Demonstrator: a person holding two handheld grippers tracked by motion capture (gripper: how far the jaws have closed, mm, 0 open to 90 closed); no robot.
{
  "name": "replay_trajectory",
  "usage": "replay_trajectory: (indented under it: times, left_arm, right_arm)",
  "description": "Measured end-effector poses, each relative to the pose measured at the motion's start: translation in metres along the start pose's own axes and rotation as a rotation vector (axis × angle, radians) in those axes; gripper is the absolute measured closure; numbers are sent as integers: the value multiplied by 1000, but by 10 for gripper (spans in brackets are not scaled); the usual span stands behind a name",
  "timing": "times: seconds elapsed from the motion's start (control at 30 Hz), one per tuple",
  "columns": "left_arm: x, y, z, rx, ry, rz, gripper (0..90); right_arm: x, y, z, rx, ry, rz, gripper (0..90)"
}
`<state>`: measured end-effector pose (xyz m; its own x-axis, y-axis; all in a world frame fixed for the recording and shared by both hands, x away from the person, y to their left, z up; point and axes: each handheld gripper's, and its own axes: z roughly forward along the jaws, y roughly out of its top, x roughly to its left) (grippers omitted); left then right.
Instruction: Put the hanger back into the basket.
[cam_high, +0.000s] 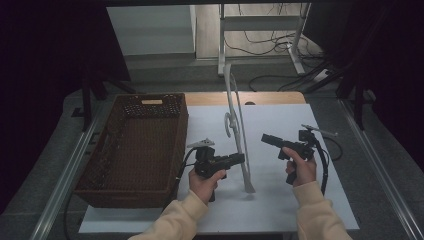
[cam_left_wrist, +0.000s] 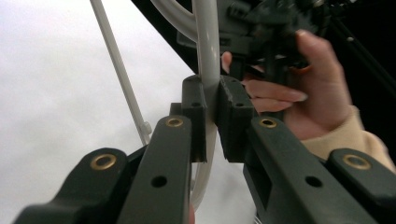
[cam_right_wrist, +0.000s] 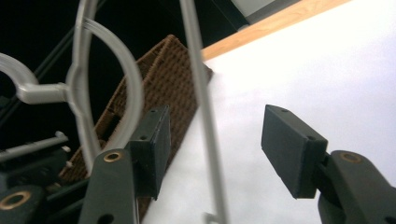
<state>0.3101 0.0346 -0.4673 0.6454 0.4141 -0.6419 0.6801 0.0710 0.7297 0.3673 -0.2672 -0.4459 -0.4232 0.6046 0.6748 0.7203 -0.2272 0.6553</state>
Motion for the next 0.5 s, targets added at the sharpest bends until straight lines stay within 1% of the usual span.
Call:
replay_trajectory:
  times: [0.07, 0.1, 0.13, 0.17, 0.2, 0.23, 0.27, 0.3, 0.33, 0.37, 0.43, 0.5]
  left_arm:
    - [-2, 1, -4, 5, -12, -7, 822]
    - [-4, 3, -8, 12, -17, -8, 822]
    - [-5, 4, -10, 16, -14, 2, 822]
    - [-5, 4, -10, 16, -14, 2, 822]
    - [-7, 5, -12, 17, -12, 10, 822]
    - [-9, 6, -15, 26, -7, 23, 822]
    - [-9, 6, -15, 26, -7, 23, 822]
    - [-10, 7, -17, 31, -3, 34, 822]
    - [-11, 8, -18, 36, 2, 36, 822]
    - [-11, 9, -19, 40, 2, 38, 822]
    - [-11, 10, -22, 52, 3, 38, 822]
    - [-12, 10, -24, 62, 0, 43, 822]
  right_arm:
    - [-1, -1, -2, 5, -4, 6, 418]
    - [-6, -3, -7, 25, -26, -12, 416]
    - [-7, -4, -8, 28, -40, -23, 414]
    - [-7, -4, -8, 28, -40, -23, 414]
    - [-8, -5, -10, 32, -54, -40, 410]
    - [-10, -7, -14, 40, -73, -75, 393]
    - [-11, -7, -16, 48, -81, -91, 384]
    - [-11, -7, -16, 48, -81, -91, 384]
    - [-13, -9, -18, 57, -99, -114, 364]
    - [-13, -9, -18, 57, -99, -114, 364]
    - [-16, -12, -21, 74, -117, -139, 352]
    - [-18, -14, -23, 81, -129, -154, 340]
